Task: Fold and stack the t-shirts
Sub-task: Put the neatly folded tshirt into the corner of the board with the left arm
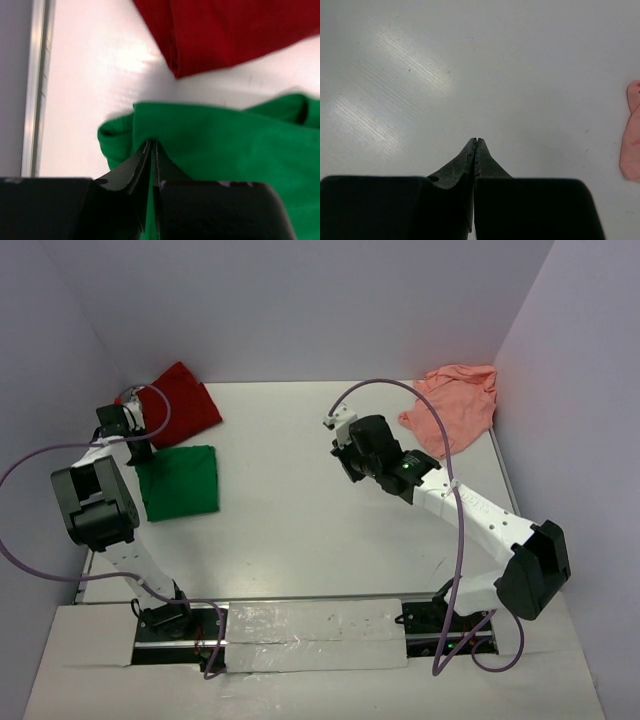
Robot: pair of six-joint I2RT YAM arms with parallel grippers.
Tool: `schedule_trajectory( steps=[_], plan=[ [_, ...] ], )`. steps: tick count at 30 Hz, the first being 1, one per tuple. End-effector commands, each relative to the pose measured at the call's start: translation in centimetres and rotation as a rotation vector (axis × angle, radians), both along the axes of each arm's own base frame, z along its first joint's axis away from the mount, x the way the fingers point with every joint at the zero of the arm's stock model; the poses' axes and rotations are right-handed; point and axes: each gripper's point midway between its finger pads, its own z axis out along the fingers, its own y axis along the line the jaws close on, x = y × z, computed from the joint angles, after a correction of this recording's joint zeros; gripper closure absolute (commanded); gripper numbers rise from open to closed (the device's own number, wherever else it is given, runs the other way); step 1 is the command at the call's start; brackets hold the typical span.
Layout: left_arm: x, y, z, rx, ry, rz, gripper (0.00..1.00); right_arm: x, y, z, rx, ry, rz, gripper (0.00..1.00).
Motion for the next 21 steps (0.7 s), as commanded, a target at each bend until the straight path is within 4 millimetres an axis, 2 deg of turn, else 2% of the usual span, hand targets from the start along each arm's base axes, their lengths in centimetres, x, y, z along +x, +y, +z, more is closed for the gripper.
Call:
schedule_trajectory(
  steps=[1, 5, 6, 8, 9, 10, 11, 12, 13, 14, 15, 16, 17, 18, 19, 20, 21],
  plan=[
    [1.6, -0.1, 2.1, -0.035, -0.056, 0.003, 0.85, 0.3, -0.4, 2.1, 0.051, -0.060, -0.025, 1.00],
    [1.3, -0.8, 3.4, -0.056, -0.084, -0.013, 0.71, 0.1, -0.4, 2.1, 0.054, -0.066, -0.012, 1.00],
    [1.3, -1.2, 5.1, -0.057, -0.122, -0.026, 0.69, 0.1, -0.4, 1.9, 0.047, -0.061, -0.009, 0.99],
    [0.9, -2.0, 6.7, -0.067, -0.154, -0.049, 0.63, 0.1, -0.3, 1.7, 0.042, -0.053, -0.004, 0.92],
    [0.4, -3.1, 8.9, -0.082, -0.190, -0.086, 0.61, 0.1, -0.3, 1.6, 0.039, -0.051, -0.001, 0.84],
    [-0.1, -4.1, 9.7, -0.092, -0.195, -0.114, 0.59, 0.1, -0.3, 1.6, 0.038, -0.051, 0.002, 0.79],
    [-0.8, -5.1, 12.0, -0.078, -0.232, -0.175, 0.55, 0.1, -0.2, 1.5, 0.037, -0.050, 0.006, 0.73],
    [-1.5, -6.8, 13.1, -0.103, -0.245, -0.248, 0.51, 0.1, -0.3, 1.5, 0.034, -0.054, 0.005, 0.66],
    [-3.0, -8.2, 12.8, -0.109, -0.208, -0.288, 0.42, 0.1, -0.3, 1.5, 0.033, -0.054, 0.004, 0.63],
    [-3.9, -8.8, 13.3, -0.072, -0.213, -0.353, 0.38, 0.1, -0.4, 1.3, 0.027, -0.051, 0.006, 0.61],
    [-5.4, -9.8, 15.3, -0.037, -0.254, -0.415, 0.36, 0.0, -0.4, 1.2, 0.024, -0.044, 0.009, 0.59],
    [-7.0, -10.4, 14.0, 0.019, -0.212, -0.477, 0.35, 0.0, -0.5, 1.3, 0.025, -0.045, 0.005, 0.58],
    [-8.4, -10.8, 15.5, 0.083, -0.252, -0.527, 0.32, 0.0, -0.5, 1.2, 0.021, -0.047, 0.006, 0.58],
    [-10.2, -11.4, 13.6, 0.100, -0.208, -0.582, 0.31, 0.0, -0.6, 1.2, 0.022, -0.051, 0.003, 0.57],
    [-11.1, -10.9, 12.8, 0.211, -0.168, -0.625, 0.31, 0.1, -0.6, 1.3, 0.022, -0.054, 0.001, 0.57],
    [-12.2, -11.0, 13.1, 0.278, -0.172, -0.660, 0.30, 0.2, -0.6, 1.4, 0.021, -0.056, -0.001, 0.57],
    [-13.2, -10.8, 12.0, 0.319, -0.140, -0.685, 0.30, 0.2, -0.6, 1.4, 0.021, -0.055, 0.000, 0.57]
  ],
)
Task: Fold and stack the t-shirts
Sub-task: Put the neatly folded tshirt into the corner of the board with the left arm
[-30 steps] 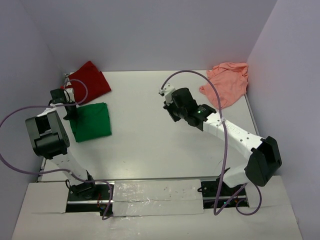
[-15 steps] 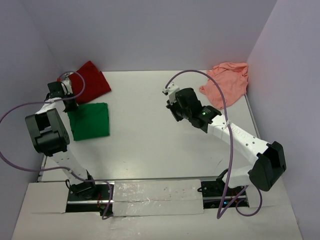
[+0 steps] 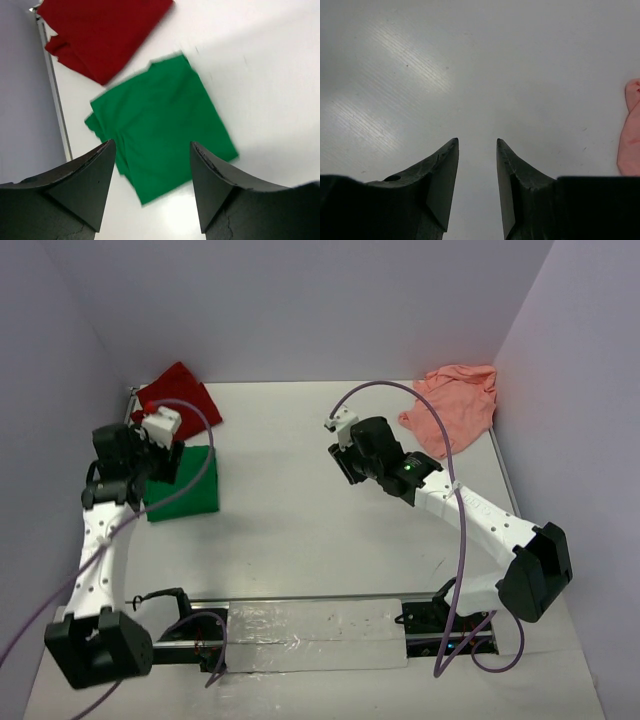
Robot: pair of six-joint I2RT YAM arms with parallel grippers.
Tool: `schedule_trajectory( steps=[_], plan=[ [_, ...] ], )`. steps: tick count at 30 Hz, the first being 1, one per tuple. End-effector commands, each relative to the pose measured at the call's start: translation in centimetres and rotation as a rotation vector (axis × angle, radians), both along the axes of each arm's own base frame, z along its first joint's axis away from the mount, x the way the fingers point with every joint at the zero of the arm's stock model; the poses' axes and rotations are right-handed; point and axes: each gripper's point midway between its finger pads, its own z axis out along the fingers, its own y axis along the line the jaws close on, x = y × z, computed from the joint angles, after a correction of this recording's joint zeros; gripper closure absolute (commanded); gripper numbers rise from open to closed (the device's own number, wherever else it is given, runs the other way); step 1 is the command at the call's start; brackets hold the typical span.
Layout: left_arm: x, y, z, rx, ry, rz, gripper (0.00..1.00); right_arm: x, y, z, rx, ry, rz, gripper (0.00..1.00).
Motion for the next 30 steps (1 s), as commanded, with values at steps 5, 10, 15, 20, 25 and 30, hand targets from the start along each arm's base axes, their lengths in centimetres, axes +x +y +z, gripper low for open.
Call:
schedule_trajectory(
  steps=[5, 10, 15, 20, 25, 30],
  plan=[
    [-9.2, 2.4, -11.2, 0.465, 0.287, -0.178, 0.29, 0.7, -0.2, 1.2, 0.019, -0.047, -0.012, 0.56],
    [-12.6, 3.5, -14.8, 0.624, 0.314, -0.228, 0.28, 0.7, -0.5, 1.2, 0.014, -0.050, -0.021, 0.56],
    [-13.2, 4.5, -16.3, 0.723, 0.247, -0.182, 0.27, 0.5, -0.4, 1.2, 0.020, -0.043, -0.018, 0.56],
    [-12.0, 4.6, -16.0, 0.750, 0.119, -0.124, 0.24, 0.5, -0.4, 1.4, 0.023, -0.046, -0.019, 0.56],
    [-10.8, 3.6, -16.6, 0.733, 0.030, -0.137, 0.22, 0.6, -0.5, 1.7, 0.027, -0.053, -0.027, 0.56],
    [-10.3, 2.6, -17.7, 0.709, 0.007, -0.189, 0.22, 0.7, -0.7, 2.0, 0.028, -0.064, -0.034, 0.56]
  ],
)
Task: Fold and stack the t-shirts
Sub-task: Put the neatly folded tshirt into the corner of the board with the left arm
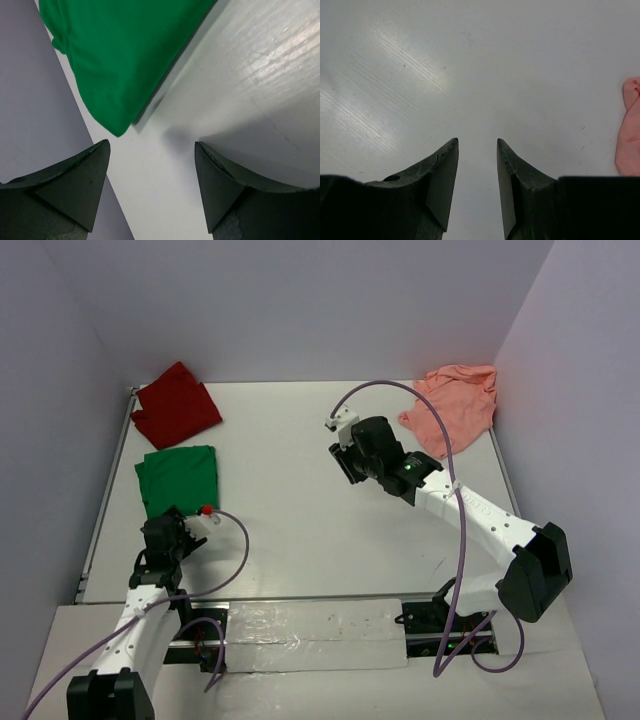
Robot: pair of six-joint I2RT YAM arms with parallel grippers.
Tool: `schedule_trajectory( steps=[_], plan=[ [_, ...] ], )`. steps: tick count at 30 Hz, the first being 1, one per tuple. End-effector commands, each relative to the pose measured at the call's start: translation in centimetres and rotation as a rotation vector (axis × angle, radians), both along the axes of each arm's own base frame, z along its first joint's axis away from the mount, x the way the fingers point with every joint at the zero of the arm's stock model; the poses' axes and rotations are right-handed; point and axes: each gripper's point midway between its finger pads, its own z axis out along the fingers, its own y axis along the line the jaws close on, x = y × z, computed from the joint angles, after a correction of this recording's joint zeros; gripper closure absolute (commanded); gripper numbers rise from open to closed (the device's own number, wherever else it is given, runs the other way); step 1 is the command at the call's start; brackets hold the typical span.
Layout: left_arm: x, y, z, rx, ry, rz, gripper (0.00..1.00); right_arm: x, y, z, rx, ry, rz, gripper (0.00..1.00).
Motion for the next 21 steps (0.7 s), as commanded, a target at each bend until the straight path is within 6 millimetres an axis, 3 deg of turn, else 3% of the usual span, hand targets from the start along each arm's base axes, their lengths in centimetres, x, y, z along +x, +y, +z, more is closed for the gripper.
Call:
schedule_trajectory(
  steps=[1, 5, 9, 17, 21],
  plan=[
    [1.3, -1.3, 0.0, -0.039, -0.044, -0.061, 0.22, 0.6, -0.5, 2.1, 0.034, -0.063, -0.028, 0.56],
    [3.0, -2.4, 0.5, -0.057, -0.067, -0.095, 0.22, 0.7, -0.6, 2.3, 0.035, -0.070, -0.035, 0.56],
    [4.0, -3.0, -1.2, -0.059, -0.017, -0.083, 0.23, 0.7, -0.7, 2.6, 0.040, -0.075, -0.039, 0.56],
    [6.6, -4.5, -2.4, -0.039, -0.024, -0.078, 0.23, 0.8, -1.6, 3.3, 0.062, -0.083, -0.061, 0.56],
    [7.7, -4.4, -2.9, 0.002, -0.020, -0.052, 0.27, 0.9, -2.2, 3.7, 0.075, -0.089, -0.076, 0.56]
  ],
)
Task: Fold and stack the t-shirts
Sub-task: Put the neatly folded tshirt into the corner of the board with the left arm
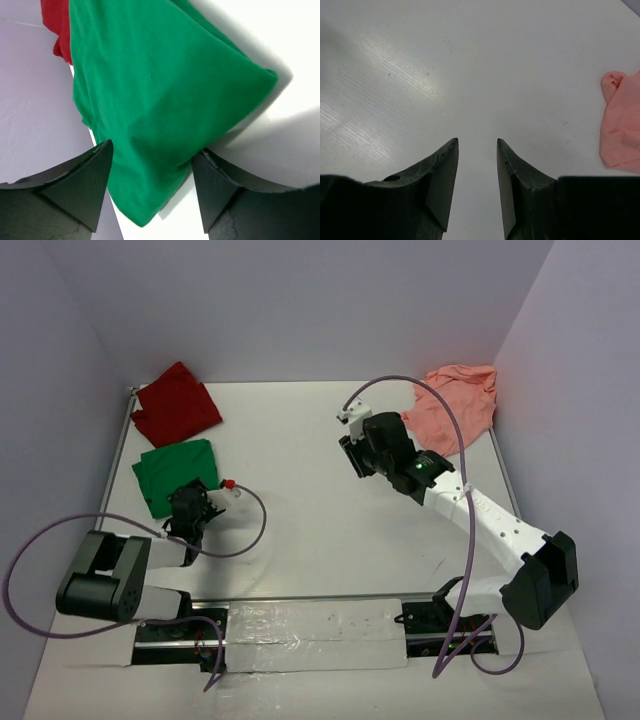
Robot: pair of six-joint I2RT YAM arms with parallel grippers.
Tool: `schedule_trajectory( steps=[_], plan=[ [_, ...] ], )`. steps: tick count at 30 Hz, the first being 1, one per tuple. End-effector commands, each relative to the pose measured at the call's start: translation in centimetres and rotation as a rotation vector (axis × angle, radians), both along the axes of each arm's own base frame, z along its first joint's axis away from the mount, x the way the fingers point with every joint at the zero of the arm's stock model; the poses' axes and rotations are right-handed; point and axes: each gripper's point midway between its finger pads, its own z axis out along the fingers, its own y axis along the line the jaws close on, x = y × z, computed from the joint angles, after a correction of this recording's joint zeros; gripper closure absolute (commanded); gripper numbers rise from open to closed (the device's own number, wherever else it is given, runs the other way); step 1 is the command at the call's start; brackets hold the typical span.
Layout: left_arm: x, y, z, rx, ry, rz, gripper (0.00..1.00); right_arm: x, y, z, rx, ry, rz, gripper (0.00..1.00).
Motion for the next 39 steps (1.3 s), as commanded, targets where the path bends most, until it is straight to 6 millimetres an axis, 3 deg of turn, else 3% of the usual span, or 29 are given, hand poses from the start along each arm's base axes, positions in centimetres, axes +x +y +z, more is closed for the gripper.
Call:
schedule_trajectory(
  steps=[1, 4, 6, 8, 12, 16, 19, 26, 29, 35, 39],
  plan=[
    [-0.9, -0.1, -2.8, -0.015, 0.094, 0.024, 0.29, 0.2, -0.6, 2.7, 0.064, -0.062, -0.022, 0.56],
    [-0.7, -0.2, -3.4, -0.012, 0.116, 0.024, 0.58, 0.3, -1.0, 3.0, 0.074, -0.067, -0.034, 0.56],
    [-0.4, -0.3, -3.4, -0.015, 0.121, 0.031, 0.85, 0.3, -1.2, 3.2, 0.080, -0.071, -0.036, 0.56],
    [-0.5, -0.3, -3.6, -0.018, 0.131, 0.031, 0.93, 0.4, -1.5, 3.5, 0.085, -0.078, -0.041, 0.56],
    [-0.8, -0.4, -3.8, -0.021, 0.141, 0.025, 0.96, 0.5, -1.7, 3.7, 0.092, -0.083, -0.048, 0.56],
    [-1.1, -0.3, -2.5, -0.040, 0.123, 0.041, 0.97, 0.5, -1.7, 3.6, 0.092, -0.080, -0.048, 0.56],
    [-0.6, -0.8, 0.2, -0.090, 0.071, 0.041, 0.97, 0.5, -1.6, 3.7, 0.098, -0.078, -0.042, 0.56],
    [2.7, -2.4, 9.4, -0.199, -0.073, 0.021, 0.96, 0.4, -1.4, 4.2, 0.112, -0.080, -0.038, 0.56],
    [3.5, -2.7, 10.9, -0.205, -0.087, 0.014, 0.96, 0.4, -1.5, 4.3, 0.111, -0.086, -0.043, 0.56],
    [4.1, -2.9, 11.5, -0.202, -0.088, 0.003, 0.96, 0.2, -1.9, 4.7, 0.113, -0.099, -0.051, 0.56],
    [3.8, -2.9, 10.9, -0.202, -0.066, 0.003, 0.95, 0.2, -2.1, 4.7, 0.116, -0.105, -0.053, 0.56]
  ],
)
